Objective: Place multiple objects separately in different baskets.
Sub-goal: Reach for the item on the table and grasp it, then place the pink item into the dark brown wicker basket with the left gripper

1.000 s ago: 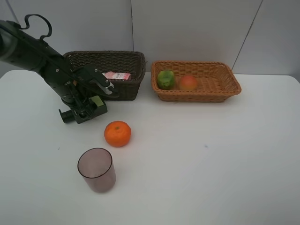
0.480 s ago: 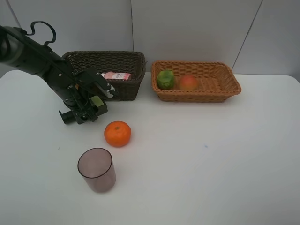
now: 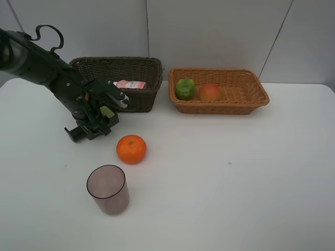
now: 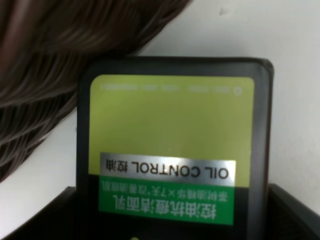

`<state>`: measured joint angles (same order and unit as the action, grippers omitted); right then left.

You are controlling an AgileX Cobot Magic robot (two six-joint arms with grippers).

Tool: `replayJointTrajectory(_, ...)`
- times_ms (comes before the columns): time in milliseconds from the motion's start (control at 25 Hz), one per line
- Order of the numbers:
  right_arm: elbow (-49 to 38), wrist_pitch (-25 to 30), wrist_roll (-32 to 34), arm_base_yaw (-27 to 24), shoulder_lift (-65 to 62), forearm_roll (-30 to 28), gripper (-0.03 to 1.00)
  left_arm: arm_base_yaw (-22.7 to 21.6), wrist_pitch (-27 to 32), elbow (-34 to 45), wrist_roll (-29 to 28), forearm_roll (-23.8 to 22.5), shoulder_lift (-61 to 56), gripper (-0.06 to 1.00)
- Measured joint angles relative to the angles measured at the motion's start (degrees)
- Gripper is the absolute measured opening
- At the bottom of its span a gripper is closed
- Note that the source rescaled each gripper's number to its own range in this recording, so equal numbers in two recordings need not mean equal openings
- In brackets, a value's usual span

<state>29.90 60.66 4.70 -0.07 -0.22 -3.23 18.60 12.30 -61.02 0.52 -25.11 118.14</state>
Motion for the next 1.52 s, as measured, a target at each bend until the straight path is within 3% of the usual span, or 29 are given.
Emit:
replayJointTrajectory(720, 0.0, 0.0, 0.0, 0.0, 0.0, 0.0, 1.0, 0.0, 0.59, 0.23, -2.22, 1.0, -0.63, 0.85)
replayJointTrajectory(1280, 0.0, 0.0, 0.0, 0.0, 0.0, 0.0, 1.0, 2.63, 8.95, 0.72, -2.5, 3.94, -5.91, 0.84)
replayJointTrajectory(1520, 0.0, 0.0, 0.0, 0.0, 0.0, 0.0, 1.0, 4.27, 15.55, 0.77, -2.5, 6.62, -11.48, 0.84)
